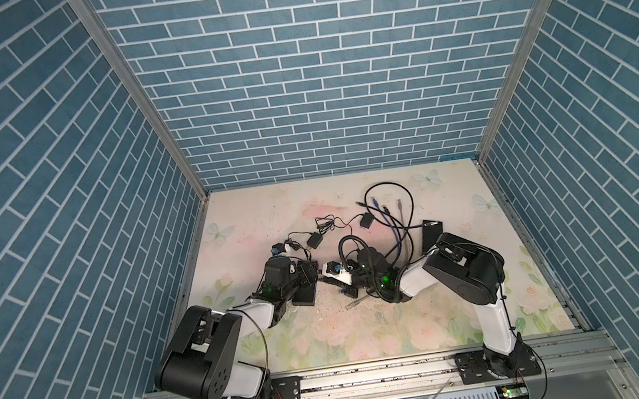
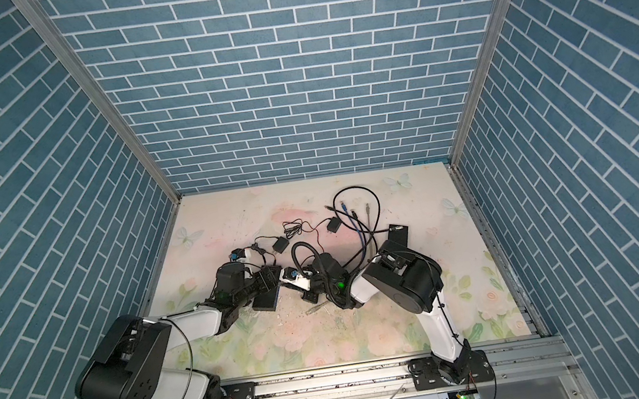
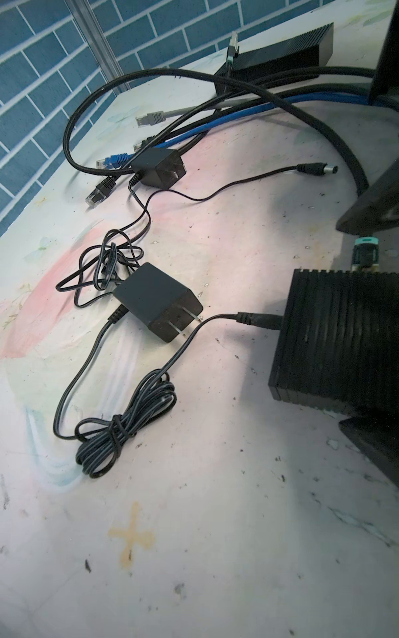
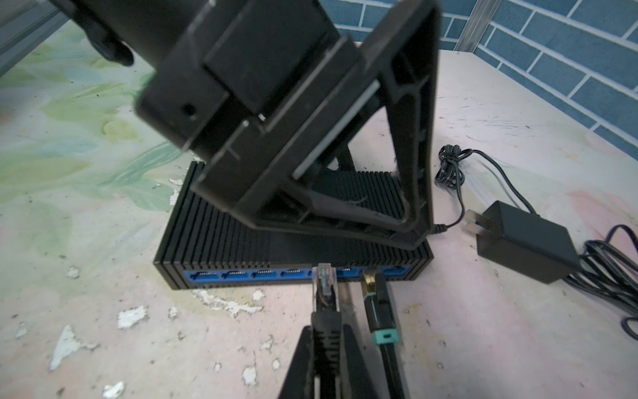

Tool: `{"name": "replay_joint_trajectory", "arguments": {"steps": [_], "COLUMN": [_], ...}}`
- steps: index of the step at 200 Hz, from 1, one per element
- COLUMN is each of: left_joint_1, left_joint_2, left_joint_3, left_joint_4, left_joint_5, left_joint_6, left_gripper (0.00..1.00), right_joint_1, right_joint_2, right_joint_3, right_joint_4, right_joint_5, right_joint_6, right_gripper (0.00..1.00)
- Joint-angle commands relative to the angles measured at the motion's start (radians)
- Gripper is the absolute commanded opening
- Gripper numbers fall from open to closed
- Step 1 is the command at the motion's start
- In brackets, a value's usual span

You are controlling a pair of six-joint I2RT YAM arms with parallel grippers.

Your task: Insert the plug into the switch port

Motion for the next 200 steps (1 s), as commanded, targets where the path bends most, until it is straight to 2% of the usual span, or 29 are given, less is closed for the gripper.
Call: {"name": "replay_joint_trajectory", "arguments": {"steps": [1, 118, 200], "left_joint_1": [0.004, 0.004, -0.001], "left_joint_2": [-0.011, 0.001, 0.057], "left_joint_3": [-0.001, -0.004, -0.023], "left_joint_4": [-0.012, 0.003, 0.123], "left_joint_5": [0.016, 0.039, 0.135], "left_joint_6": [0.016, 0.024, -0.003], "left_gripper": [0.83, 0.83, 0.78], "right_joint_1": [0.006, 0.016, 0.016], "right_joint_2": [0.027, 0.056, 0.119], "right_joint_3": [0.011, 0.039, 0.051], "right_joint_4": [0.036, 0.051, 0.252], "right_joint_5": [-0.012, -0.045, -0.090], "right_joint_6": [0.031, 0.049, 0.084], "right_gripper": [0.00, 0.00, 0.00]}}
